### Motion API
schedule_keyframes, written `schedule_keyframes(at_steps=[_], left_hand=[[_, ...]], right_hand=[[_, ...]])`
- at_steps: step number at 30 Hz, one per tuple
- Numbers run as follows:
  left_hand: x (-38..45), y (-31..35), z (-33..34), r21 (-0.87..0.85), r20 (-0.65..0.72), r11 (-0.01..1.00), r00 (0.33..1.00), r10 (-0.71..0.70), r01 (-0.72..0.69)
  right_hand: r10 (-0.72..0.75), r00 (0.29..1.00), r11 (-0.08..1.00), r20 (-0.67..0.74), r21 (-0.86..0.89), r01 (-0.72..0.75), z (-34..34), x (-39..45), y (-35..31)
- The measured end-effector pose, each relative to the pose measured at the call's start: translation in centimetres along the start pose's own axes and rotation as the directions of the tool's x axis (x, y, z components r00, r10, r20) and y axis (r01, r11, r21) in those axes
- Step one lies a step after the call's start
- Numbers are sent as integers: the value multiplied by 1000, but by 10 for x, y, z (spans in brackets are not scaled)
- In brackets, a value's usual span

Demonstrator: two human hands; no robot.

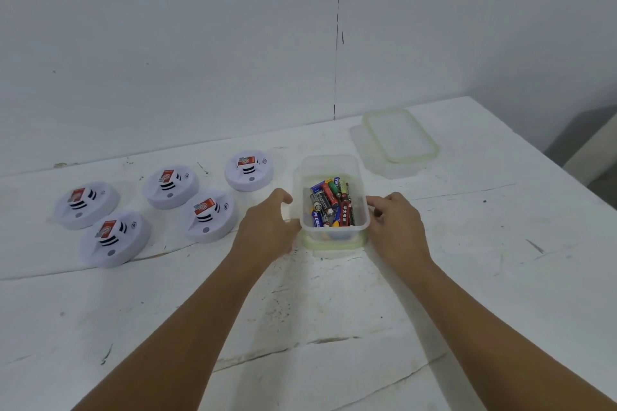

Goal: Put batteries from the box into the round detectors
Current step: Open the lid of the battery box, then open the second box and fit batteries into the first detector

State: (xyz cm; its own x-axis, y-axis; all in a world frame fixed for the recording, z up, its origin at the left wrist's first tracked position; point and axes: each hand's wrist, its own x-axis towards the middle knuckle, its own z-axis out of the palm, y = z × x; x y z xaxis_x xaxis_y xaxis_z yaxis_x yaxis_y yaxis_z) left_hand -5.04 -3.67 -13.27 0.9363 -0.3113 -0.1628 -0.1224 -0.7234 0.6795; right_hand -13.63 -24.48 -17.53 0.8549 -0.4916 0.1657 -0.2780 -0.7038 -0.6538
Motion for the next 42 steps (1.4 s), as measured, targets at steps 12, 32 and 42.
schedule_keyframes(at_steps=[12,32,42], left_hand=[[36,13,12,-417,-75,899,980,-183,136],[70,30,23,-339,-157,937,976,-149,88],[11,39,21,-280,-270,959,962,-33,-46]], right_hand=[[59,998,939,-30,342,-45,0,39,-6],[22,997,988,73,151,-33,10,59,-15],[-209,913,978,-349,-58,202,-11,31,-8]])
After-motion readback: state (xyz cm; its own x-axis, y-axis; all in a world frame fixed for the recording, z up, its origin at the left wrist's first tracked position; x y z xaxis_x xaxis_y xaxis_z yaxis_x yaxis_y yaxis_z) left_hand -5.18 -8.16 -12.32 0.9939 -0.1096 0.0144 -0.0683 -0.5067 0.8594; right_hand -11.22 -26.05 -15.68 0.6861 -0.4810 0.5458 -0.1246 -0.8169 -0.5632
